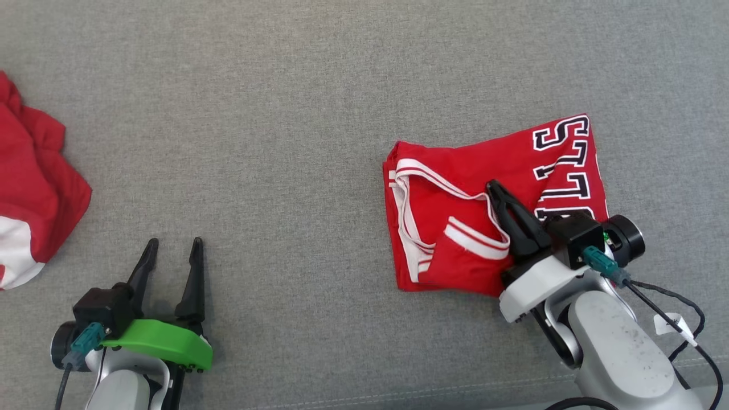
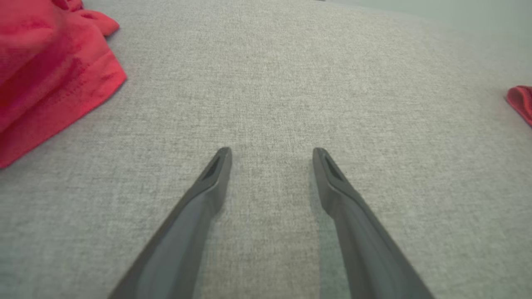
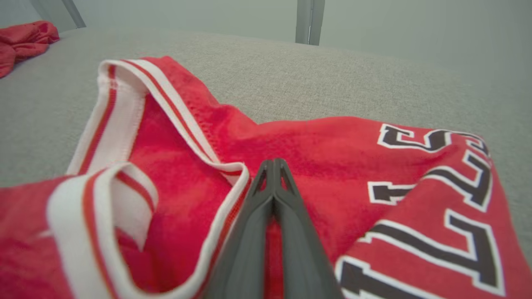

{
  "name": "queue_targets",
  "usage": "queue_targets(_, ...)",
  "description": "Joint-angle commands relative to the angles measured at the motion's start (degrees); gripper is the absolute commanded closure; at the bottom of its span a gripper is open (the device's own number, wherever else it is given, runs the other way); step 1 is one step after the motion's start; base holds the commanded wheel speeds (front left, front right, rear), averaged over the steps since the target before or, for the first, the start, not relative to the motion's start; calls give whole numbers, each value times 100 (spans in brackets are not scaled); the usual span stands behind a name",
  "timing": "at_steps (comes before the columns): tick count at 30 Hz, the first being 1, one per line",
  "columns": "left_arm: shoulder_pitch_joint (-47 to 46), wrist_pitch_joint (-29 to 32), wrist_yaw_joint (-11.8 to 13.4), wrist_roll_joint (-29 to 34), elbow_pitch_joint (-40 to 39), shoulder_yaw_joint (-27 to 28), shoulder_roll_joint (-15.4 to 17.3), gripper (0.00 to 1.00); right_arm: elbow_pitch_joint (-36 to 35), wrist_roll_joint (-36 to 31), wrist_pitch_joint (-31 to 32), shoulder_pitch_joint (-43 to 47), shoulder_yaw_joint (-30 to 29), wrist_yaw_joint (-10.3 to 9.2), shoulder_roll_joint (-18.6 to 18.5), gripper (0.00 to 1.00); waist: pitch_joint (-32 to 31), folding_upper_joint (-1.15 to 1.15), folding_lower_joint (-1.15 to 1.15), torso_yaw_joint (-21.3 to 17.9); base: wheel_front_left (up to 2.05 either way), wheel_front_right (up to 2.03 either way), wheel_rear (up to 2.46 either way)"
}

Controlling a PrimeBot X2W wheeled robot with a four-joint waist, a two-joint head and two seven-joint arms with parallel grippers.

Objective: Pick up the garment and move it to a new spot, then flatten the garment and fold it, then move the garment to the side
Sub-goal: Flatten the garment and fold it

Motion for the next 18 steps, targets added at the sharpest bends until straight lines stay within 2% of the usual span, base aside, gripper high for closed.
queue_targets(1,-39,11,10,-98,60,62,-43,0,-127,61,-20,127,163,-7,-73,100,-63,0,0,43,0,0,0)
queue_targets(8,-6,8,10,-187,195,101,-89,0,-156,190,-19,314,830,-7,-250,100,-207,0,0,100,0,0,0)
queue_targets(13,-50,8,10,-240,218,39,-133,0,-23,263,-18,163,1277,-7,-106,100,-263,0,0,169,0,0,0)
queue_targets(18,35,8,9,-290,235,84,-186,0,32,344,-18,64,1450,-7,20,100,-338,0,0,204,0,0,0)
